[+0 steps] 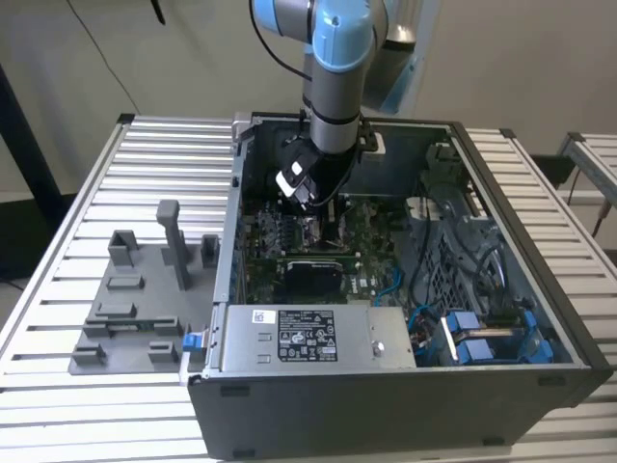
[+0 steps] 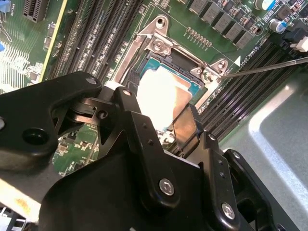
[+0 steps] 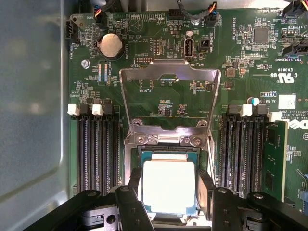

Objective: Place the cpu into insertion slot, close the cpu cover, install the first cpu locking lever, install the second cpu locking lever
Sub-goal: 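Place the cpu into insertion slot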

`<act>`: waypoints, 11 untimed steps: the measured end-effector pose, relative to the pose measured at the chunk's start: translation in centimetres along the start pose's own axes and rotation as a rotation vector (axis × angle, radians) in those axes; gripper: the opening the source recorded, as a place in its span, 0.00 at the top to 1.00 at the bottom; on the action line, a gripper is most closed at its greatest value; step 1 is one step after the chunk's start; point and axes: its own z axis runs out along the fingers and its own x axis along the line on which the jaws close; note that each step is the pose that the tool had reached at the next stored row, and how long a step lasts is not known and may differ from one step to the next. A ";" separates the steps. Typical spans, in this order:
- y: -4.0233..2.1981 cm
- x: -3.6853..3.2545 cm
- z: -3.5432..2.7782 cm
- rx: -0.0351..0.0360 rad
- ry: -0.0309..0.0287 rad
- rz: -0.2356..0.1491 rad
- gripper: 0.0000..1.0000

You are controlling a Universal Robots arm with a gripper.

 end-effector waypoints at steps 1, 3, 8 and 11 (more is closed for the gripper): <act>0.00 0.00 0.02 0.0001 -0.0001 0.000 0.45; 0.00 0.01 0.06 -0.0001 0.0002 0.000 0.45; 0.00 0.01 0.08 -0.0001 0.0002 0.000 0.45; 0.00 0.01 0.09 -0.0001 0.0003 0.000 0.45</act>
